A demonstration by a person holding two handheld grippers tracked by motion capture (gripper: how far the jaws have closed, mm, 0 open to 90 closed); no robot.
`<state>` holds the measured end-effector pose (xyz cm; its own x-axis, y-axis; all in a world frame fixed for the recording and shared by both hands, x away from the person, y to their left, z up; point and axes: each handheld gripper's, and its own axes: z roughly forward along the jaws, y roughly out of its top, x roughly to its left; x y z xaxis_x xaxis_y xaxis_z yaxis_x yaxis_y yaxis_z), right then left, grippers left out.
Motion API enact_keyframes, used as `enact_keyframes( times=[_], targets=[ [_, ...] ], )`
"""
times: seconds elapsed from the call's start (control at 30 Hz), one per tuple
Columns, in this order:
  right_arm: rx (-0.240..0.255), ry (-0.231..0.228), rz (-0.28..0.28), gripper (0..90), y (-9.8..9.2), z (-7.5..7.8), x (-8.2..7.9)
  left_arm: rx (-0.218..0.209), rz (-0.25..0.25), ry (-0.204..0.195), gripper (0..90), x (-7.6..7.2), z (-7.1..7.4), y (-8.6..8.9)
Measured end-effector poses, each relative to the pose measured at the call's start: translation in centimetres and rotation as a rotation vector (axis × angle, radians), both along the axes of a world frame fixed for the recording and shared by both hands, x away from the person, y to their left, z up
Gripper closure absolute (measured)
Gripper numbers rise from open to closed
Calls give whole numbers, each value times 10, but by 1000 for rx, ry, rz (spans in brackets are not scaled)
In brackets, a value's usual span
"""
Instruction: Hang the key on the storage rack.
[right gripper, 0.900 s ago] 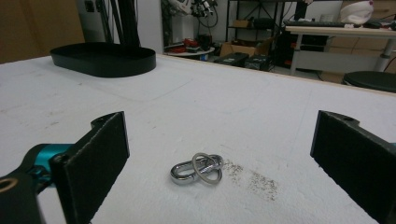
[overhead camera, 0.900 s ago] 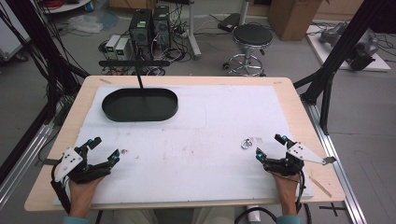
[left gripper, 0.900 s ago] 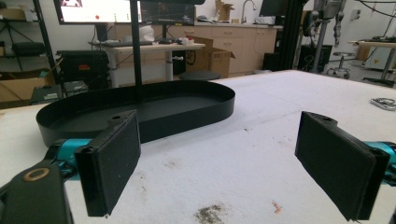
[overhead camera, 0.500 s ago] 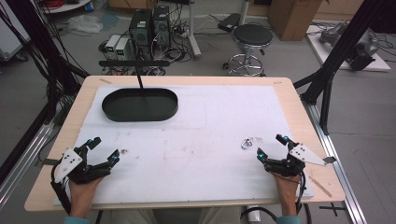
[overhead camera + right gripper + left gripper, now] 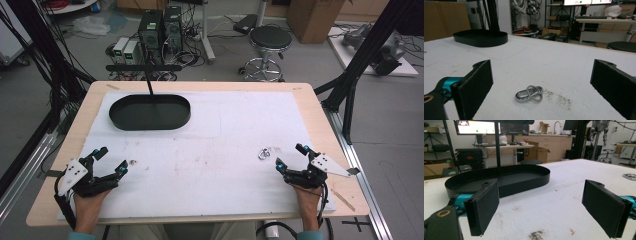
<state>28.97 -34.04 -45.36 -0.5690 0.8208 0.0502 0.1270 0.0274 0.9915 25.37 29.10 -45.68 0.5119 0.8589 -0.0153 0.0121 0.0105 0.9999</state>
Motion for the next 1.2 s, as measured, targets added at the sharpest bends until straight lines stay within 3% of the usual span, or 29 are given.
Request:
enact_keyframes(
  times=[0.03,0.13,0.23,0.53,0.63,0.67,0.7,0.83,0.87,0.97,1.07,1.2],
  targets=[
    [13,18,3,37,-1,1,2,-1,-1,0,147,0,0,0],
    [20,15,17,38,-2,3,5,-1,-1,1,147,0,0,0],
    [-10,0,36,38,-1,12,8,-1,0,2,148,0,0,0],
    [-104,34,114,37,5,43,18,-1,-2,5,147,0,0,0],
    [-170,74,153,38,7,54,28,-1,-2,6,147,0,0,0],
    [-170,74,153,38,7,54,28,0,-3,5,147,0,0,0],
    [-208,98,169,38,10,58,33,-2,-3,4,148,0,0,0],
    [-263,132,195,38,14,63,42,3,-5,-1,148,0,0,0],
    [-302,157,206,39,16,64,46,1,-4,-1,148,0,0,0],
    [-327,189,220,45,19,64,51,1,-5,-1,148,0,0,0],
    [-399,235,240,48,23,62,59,2,-3,0,148,0,0,0],
    [-449,268,262,51,28,61,66,1,-3,2,147,0,0,0]
  ],
)
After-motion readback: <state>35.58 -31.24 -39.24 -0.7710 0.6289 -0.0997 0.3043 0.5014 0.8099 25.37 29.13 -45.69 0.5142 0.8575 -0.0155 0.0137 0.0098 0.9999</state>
